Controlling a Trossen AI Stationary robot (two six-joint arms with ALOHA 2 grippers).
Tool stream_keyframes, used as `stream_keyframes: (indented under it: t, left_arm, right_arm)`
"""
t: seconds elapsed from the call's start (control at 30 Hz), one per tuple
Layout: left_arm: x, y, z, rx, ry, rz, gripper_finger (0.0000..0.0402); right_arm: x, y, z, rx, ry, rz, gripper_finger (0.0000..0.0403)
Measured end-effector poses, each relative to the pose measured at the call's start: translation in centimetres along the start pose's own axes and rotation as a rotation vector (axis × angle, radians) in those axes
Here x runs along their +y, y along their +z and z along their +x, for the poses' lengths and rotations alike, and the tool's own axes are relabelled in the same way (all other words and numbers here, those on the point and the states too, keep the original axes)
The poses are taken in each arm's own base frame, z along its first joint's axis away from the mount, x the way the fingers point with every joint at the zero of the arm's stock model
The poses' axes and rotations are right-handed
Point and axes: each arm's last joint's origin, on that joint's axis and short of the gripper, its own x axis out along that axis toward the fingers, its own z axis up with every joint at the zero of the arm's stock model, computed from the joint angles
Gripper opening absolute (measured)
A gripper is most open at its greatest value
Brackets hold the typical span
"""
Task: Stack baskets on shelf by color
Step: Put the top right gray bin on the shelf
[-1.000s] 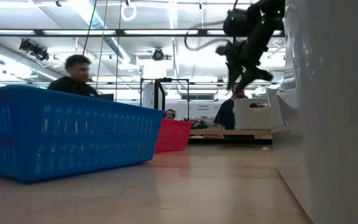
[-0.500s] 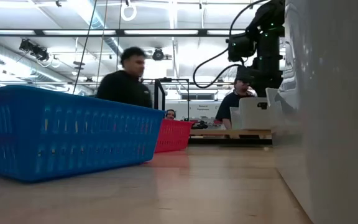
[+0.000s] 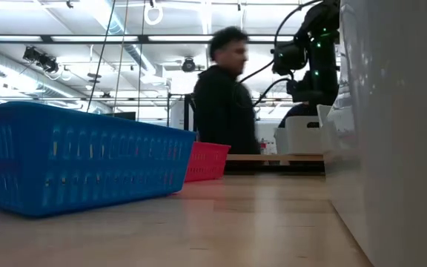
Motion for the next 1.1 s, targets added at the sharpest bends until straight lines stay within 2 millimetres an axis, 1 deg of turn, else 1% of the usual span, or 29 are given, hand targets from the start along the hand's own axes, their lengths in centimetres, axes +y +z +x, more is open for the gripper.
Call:
stream_keyframes:
  t: [0.17,0.4,0.57,0.93,1.1]
  left_arm:
    - [0.0,0.0,0.0,0.000,0.000,-0.004,0.0135]
    - [0.0,0.0,0.0,0.000,0.000,-0.006,0.0135]
    - [0.0,0.0,0.0,0.000,0.001,-0.006,0.0135]
    - [0.0,0.0,0.0,0.000,0.000,-0.007,0.0135]
    - [0.0,0.0,0.0,0.002,0.001,-0.027,0.0135]
  right_arm:
    - [-1.0,0.3,0.2,-0.025,-0.096,0.027,0.0127]
    - [-2.1,0.7,0.5,-0.021,-0.116,0.067,0.0127]
    - [-2.1,1.0,0.5,-0.046,-0.104,0.082,0.0127]
    - [-2.0,2.2,0.5,-0.161,-0.058,0.184,0.0127]
    - [-2.2,2.7,1.3,-0.213,-0.041,0.222,0.0128]
